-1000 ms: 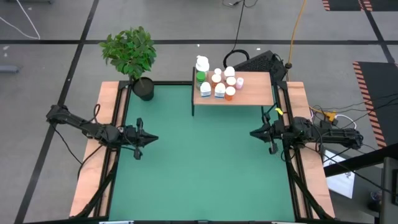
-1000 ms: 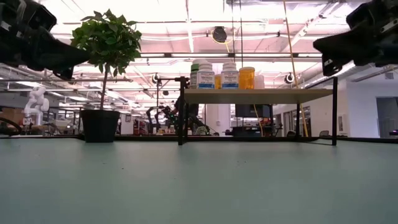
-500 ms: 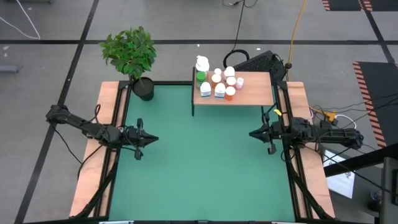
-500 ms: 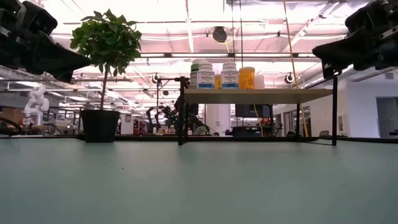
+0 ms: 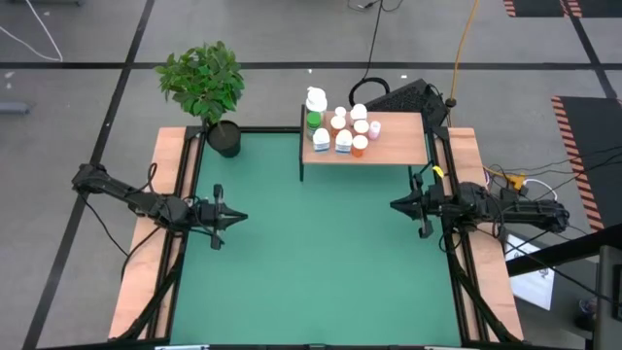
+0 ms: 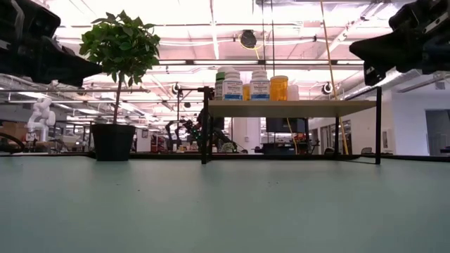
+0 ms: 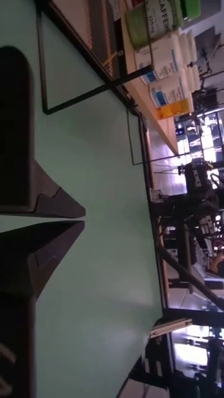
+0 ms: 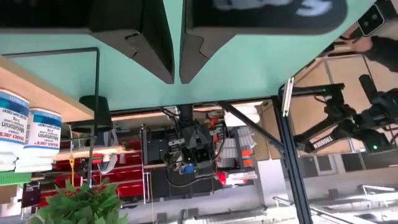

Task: Pick and place medicine bottles onto shelf by color
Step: Return to Home Position

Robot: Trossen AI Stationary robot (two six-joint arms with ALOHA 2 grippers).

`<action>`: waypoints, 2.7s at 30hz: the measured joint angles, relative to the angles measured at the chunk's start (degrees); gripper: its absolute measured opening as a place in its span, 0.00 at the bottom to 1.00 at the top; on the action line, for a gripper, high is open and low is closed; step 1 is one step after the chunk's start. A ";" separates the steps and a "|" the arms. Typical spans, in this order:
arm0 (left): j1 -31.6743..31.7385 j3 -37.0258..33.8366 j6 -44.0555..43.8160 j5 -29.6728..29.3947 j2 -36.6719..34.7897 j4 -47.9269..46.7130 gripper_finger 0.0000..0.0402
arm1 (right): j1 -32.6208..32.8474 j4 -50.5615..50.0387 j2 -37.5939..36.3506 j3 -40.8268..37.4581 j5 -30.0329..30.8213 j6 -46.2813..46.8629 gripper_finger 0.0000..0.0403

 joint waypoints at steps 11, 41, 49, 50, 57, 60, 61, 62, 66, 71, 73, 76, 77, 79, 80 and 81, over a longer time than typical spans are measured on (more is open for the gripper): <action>0.00 0.00 -1.01 -0.02 0.00 0.27 0.05 | 0.00 -0.44 -0.02 0.00 0.02 -14.78 0.04; 0.00 0.00 -2.04 -0.11 0.00 0.27 0.05 | 0.00 -0.38 -0.01 0.02 0.02 -14.56 0.04; 0.00 0.00 -2.04 -0.11 0.00 0.27 0.05 | 0.00 -0.38 -0.02 0.02 0.02 -14.56 0.04; 0.00 0.00 -2.04 -0.11 0.00 0.30 0.05 | 0.00 -0.38 -0.02 0.02 0.02 -14.54 0.04; 0.00 0.00 -2.04 -0.11 0.00 0.29 0.05 | 0.01 -0.38 -0.01 0.02 0.02 -14.56 0.04; 0.00 0.00 -2.04 -0.11 0.00 0.29 0.05 | 0.00 -0.38 0.00 0.02 0.02 -14.56 0.04; 0.00 0.00 -2.04 -0.11 0.00 0.30 0.05 | 0.01 -0.38 -0.01 0.02 0.02 -14.54 0.04; 0.00 0.00 -2.04 -0.11 0.00 0.30 0.05 | 0.01 -0.38 -0.02 0.02 0.02 -14.56 0.04; 0.00 0.00 -2.04 -0.11 0.00 0.28 0.05 | 0.01 -0.38 -0.02 0.02 0.02 -14.56 0.04; 0.00 0.00 -2.04 -0.11 0.00 0.30 0.05 | 0.01 -0.38 -0.01 0.02 0.02 -14.55 0.04; 0.00 0.00 -2.04 -0.11 0.00 0.28 0.05 | 0.02 -0.38 0.00 0.02 0.02 -14.54 0.04; 0.00 0.00 -2.04 -0.11 0.00 0.29 0.05 | 0.00 -0.38 -0.02 0.02 0.02 -14.54 0.04; 0.00 0.00 -2.04 -0.11 0.00 0.29 0.05 | 0.00 -0.38 -0.02 0.02 0.02 -14.54 0.04; 0.00 0.00 -2.04 -0.11 0.00 0.27 0.05 | 0.01 -0.38 -0.02 0.02 0.02 -14.56 0.04; 0.00 0.00 -2.04 -0.11 0.00 0.29 0.05 | 0.00 -0.38 -0.01 0.02 0.02 -14.55 0.04; 0.00 0.00 -2.04 -0.11 0.00 0.29 0.05 | 0.00 -0.39 -0.02 0.02 0.02 -14.55 0.04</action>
